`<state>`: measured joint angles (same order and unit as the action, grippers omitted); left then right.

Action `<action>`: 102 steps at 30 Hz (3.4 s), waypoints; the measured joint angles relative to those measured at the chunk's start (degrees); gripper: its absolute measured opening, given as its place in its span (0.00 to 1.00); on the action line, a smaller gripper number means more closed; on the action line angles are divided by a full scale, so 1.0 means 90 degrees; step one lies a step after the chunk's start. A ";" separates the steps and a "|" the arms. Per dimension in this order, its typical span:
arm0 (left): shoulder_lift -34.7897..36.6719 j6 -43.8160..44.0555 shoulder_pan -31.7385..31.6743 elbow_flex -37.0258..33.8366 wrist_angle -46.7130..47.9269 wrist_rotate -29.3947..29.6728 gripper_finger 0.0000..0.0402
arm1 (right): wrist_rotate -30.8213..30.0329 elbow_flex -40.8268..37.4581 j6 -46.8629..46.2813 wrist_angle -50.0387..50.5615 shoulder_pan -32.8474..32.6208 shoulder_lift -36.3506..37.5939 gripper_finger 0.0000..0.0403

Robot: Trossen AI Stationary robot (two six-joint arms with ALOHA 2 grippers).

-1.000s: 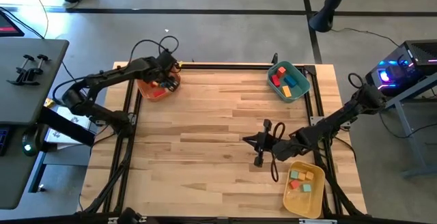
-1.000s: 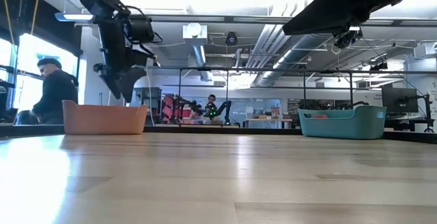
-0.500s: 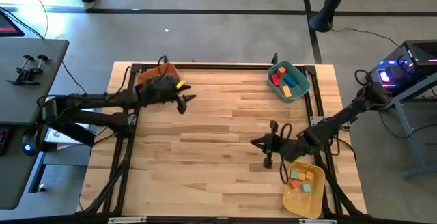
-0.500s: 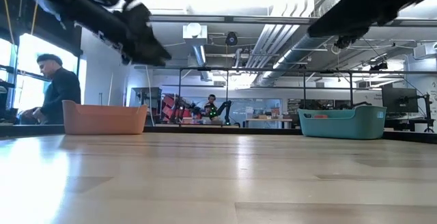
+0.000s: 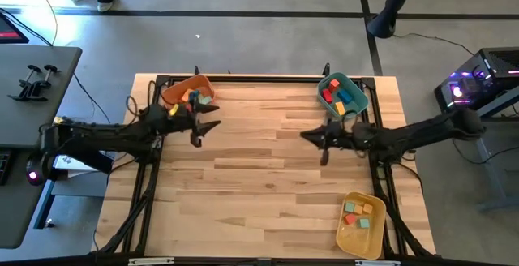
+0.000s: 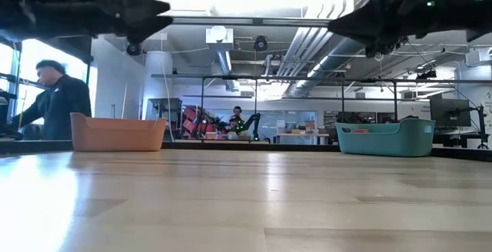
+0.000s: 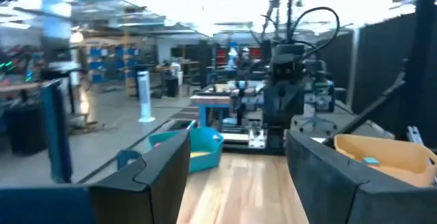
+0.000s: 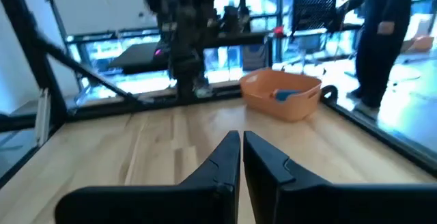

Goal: Sort blocks by size
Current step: Return to Home Position

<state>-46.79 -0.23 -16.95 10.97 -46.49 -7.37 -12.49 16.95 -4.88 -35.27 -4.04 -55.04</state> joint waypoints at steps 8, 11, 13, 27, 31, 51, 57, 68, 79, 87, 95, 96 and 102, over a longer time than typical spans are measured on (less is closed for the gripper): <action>0.2153 0.0343 -0.0372 -0.0135 0.2637 -0.0064 0.55 | 0.0013 -0.0318 -0.0313 0.1968 0.0155 0.2342 0.03; 0.2920 0.0353 -0.0372 -0.0130 0.3111 -0.0067 0.55 | 0.0016 -0.0318 -0.0628 0.2593 0.0149 0.3052 0.03; 0.3361 0.0347 -0.0372 -0.0122 0.3539 -0.0042 0.55 | 0.0097 -0.0316 -0.0838 0.2883 0.0149 0.3370 0.03; 0.5089 0.0840 -0.0192 -0.0159 0.5923 -0.0161 0.55 | 0.0622 -0.0314 -0.1119 0.3026 -0.0411 0.3653 0.03; 0.5033 0.1017 0.0252 -0.0572 0.5546 -0.0028 0.55 | 0.0324 -0.0313 -0.0815 0.2662 -0.0666 0.3573 0.03; 0.5009 0.0978 0.1408 -0.1142 0.4638 0.0852 0.55 | -0.0787 -0.1098 0.0118 -0.0340 -0.1426 0.2399 0.03; 0.5004 0.1064 0.1408 -0.1142 0.4673 0.0864 0.55 | -0.0235 -0.0977 0.0376 0.0770 -0.0772 0.3813 0.03; 0.5004 0.1013 0.1406 -0.1142 0.4672 0.1055 0.55 | 0.0467 -0.1137 -0.0411 0.3607 -0.0133 0.6105 0.03; 0.4977 0.1297 0.1406 -0.1135 0.4703 0.1064 0.55 | 0.2407 -0.1814 0.0127 0.3703 -0.0136 0.5989 0.03; 0.4980 0.1339 0.1405 -0.1135 0.4707 0.1064 0.55 | 0.2062 -0.1814 0.0256 0.3745 -0.0133 0.5906 0.03; 0.4980 0.1343 0.1403 -0.1135 0.4711 0.1063 0.55 | 0.2062 -0.1814 0.0259 0.3751 -0.0133 0.5906 0.03; 0.4980 0.1345 0.1401 -0.1135 0.4712 0.1063 0.55 | 0.2062 -0.1814 0.0259 0.3752 -0.0133 0.5906 0.03; 0.4980 0.1343 0.1401 -0.1135 0.4711 0.1063 0.55 | 0.2060 -0.1814 0.0259 0.3752 -0.0133 0.5906 0.03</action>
<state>-1.98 11.86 -4.34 0.75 -4.10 2.20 6.05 0.62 -2.55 -1.50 -5.23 -1.89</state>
